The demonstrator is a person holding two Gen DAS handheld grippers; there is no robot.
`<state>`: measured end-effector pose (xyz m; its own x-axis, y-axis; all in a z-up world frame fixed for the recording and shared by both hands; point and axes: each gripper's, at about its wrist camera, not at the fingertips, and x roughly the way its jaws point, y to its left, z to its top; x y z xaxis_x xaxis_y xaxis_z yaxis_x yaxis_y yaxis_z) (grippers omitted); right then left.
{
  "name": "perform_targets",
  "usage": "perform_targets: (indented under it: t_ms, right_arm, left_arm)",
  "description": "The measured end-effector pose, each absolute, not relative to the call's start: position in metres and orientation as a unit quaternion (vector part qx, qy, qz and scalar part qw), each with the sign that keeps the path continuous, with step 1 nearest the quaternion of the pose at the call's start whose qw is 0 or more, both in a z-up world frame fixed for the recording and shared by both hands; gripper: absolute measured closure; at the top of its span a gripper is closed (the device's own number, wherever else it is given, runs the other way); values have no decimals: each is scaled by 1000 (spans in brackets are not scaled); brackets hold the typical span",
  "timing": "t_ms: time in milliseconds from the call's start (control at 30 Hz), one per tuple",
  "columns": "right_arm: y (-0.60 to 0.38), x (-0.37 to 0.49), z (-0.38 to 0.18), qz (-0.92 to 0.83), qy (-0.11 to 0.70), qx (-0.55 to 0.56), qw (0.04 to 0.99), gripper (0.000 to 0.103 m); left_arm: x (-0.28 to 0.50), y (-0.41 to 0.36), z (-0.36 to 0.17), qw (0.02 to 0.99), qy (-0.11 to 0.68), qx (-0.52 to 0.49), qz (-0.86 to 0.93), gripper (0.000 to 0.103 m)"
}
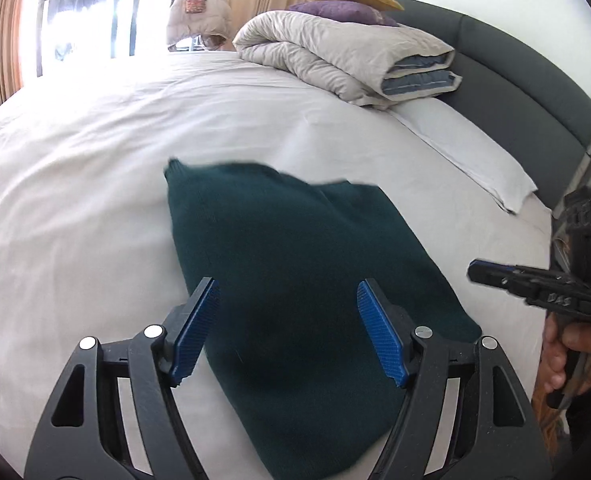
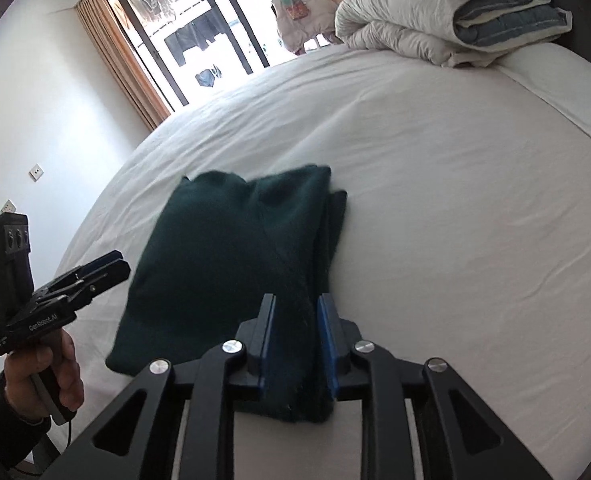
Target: Fold small clothes
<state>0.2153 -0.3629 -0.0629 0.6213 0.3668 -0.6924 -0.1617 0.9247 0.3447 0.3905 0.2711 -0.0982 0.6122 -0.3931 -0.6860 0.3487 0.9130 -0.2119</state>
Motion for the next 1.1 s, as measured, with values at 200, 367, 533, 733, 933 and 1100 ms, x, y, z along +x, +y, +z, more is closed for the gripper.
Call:
perform_targets:
  t_ms: [200,367,533,733,933,1100]
  right_arm:
    - [-317,284,-59,178,416,81,888,69]
    - [-304,305,-89,139,448,8,883,57]
    - [-347,275,-80,114,412,72,901,47]
    - [-383,276,-91,160,432,196,865,40]
    - [-375,291,-121,172,477,223,833,39]
    - [-360,313,-126,189,497,219,818,53]
  left_arm:
    - [442,263,-126,882,438,-2,-172,33]
    - [440,282,-155,872,452,-37,-184,24]
    - [428,314,-143,891,419,-91,-149,23]
    - [446,333,-159,839,468,-207,-186,23]
    - [457,323,-179,806,497,-236,-218,23]
    - [469,301,-185,793,514,-219,-243,23]
